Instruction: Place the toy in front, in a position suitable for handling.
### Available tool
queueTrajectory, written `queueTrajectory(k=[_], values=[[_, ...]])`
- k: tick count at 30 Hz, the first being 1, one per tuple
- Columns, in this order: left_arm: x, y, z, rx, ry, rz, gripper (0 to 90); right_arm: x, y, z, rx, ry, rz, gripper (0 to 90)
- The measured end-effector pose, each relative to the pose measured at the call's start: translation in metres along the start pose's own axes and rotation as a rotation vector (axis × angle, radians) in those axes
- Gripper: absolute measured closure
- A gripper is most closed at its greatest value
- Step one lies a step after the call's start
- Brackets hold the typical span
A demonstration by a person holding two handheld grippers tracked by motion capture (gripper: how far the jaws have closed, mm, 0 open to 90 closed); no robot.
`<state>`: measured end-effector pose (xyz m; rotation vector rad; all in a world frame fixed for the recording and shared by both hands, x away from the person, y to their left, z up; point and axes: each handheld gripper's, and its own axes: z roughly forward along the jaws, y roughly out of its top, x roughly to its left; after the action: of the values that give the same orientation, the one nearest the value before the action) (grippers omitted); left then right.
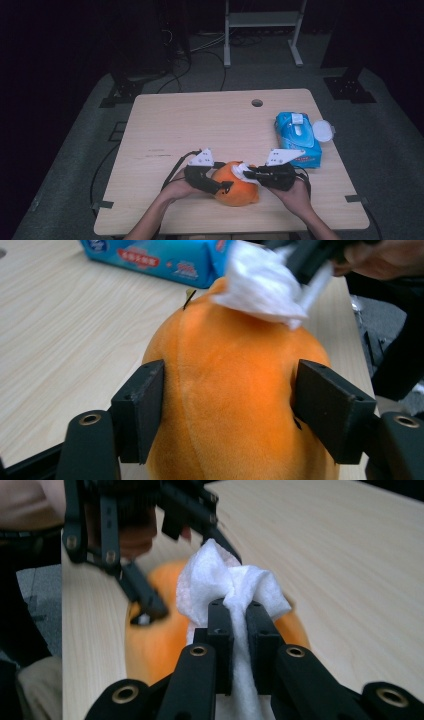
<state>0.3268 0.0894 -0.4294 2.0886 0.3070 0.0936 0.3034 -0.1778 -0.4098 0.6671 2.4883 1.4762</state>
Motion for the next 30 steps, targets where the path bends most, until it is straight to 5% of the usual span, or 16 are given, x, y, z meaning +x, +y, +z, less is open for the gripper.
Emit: queueTrajectory(k=[2, 5, 15, 22, 26, 30], values=[[-0.003, -0.001, 0.0, -0.001, -0.007, 0.035, 30.7, 0.0, 0.007, 0.005, -0.013, 0.007, -0.008, 82.6], [0.0, -0.004, -0.002, -0.007, -0.011, 0.029, 31.8, -0.005, 0.011, 0.008, -0.016, -0.002, -0.01, 82.6], [0.004, -0.008, -0.003, -0.019, -0.02, 0.004, 32.2, -0.027, -0.02, -0.017, -0.009, -0.047, 0.096, 82.6], [0.0, -0.004, -0.001, -0.015, -0.016, 0.038, 32.3, -0.023, -0.013, -0.015, -0.014, -0.038, 0.077, 82.6], [0.003, -0.007, -0.004, -0.015, -0.014, 0.02, 32.3, -0.021, -0.006, -0.007, -0.011, -0.036, 0.048, 82.6], [0.003, -0.005, -0.002, -0.021, -0.006, 0.012, 32.3, -0.027, -0.012, -0.008, -0.002, -0.034, 0.08, 82.6]])
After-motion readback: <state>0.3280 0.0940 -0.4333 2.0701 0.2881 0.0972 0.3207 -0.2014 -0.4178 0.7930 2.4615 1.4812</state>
